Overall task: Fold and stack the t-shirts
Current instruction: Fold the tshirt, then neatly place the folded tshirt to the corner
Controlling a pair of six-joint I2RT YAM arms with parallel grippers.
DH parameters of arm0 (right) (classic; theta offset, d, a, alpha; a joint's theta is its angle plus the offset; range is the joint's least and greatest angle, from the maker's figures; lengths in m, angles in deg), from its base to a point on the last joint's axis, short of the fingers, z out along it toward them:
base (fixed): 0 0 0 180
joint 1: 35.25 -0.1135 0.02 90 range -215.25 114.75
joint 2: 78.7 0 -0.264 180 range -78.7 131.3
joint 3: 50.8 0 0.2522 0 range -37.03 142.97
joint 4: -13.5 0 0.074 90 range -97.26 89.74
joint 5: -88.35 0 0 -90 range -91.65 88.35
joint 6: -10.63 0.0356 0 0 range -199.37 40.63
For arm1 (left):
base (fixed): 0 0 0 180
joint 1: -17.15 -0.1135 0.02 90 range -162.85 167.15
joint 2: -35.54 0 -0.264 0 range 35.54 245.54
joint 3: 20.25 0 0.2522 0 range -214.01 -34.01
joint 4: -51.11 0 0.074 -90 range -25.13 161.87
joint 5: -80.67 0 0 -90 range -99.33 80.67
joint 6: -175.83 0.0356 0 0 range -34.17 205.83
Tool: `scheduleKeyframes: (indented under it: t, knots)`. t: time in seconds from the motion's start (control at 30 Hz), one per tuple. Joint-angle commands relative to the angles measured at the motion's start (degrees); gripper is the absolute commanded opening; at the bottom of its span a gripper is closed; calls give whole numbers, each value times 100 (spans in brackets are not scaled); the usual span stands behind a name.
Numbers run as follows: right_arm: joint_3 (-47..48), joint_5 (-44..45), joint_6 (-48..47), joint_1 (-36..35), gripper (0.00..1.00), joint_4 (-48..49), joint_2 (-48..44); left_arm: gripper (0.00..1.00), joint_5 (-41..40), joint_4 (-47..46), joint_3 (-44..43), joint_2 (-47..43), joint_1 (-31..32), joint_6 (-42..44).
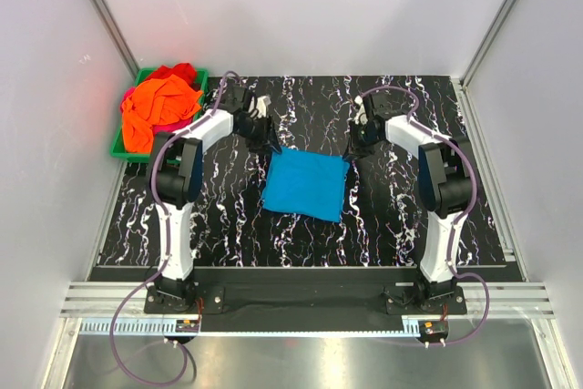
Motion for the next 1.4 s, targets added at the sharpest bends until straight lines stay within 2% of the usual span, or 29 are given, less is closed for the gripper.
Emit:
scheduleKeyframes:
  t: [0.0, 0.2, 0.27, 0.33, 0.37, 0.47, 0.6, 0.73, 0.97, 1.2, 1.27, 1.3, 1.37]
  knots:
    - [-169, 204, 65, 2, 0, 404, -10, 47, -27, -11, -308, 180, -89, -32]
    - [-653, 476, 75, -7, 0, 835, -300, 48, -299, 261, -562, 391, -195, -216]
    - [-697, 486, 66, 2, 0, 871, -300, 56, -308, 411, -755, 471, -221, -234]
    - [-680, 494, 109, 2, 2, 836, -326, 58, -291, 560, -852, 384, -239, -200]
    - [-714, 512, 188, 2, 14, 870, -474, 61, -291, 630, -861, 313, -248, -147]
    - [-733, 600, 337, 2, 37, 924, -852, 64, -317, 876, -887, -11, -274, -76]
    - [-618, 477, 610, 2, 53, 686, -1152, 66, -265, 843, -388, -600, -283, -24]
    - [-846, -76, 1032, -41, 68, 554, -1293, 66, -194, 412, 919, -1251, -283, -129]
    - [-2189, -217, 1664, -191, 70, 1143, -1881, 66, -132, 403, 1774, -1998, -283, -260]
    - [-2604, -297, 1709, -560, 64, 1687, -1575, 66, -361, 227, 2706, -3009, -283, -568]
    - [-2604, -279, 1779, -587, 58, 1837, -1504, 66, -396, 140, 2900, -3141, -283, -568]
    - [-2587, -236, 1797, -595, 46, 1829, -1478, 66, -344, 69, 3014, -3150, -283, -568]
    - [-2438, 98, 1762, -587, 34, 1637, -1460, 62, 179, -428, 3146, -3089, -265, -699]
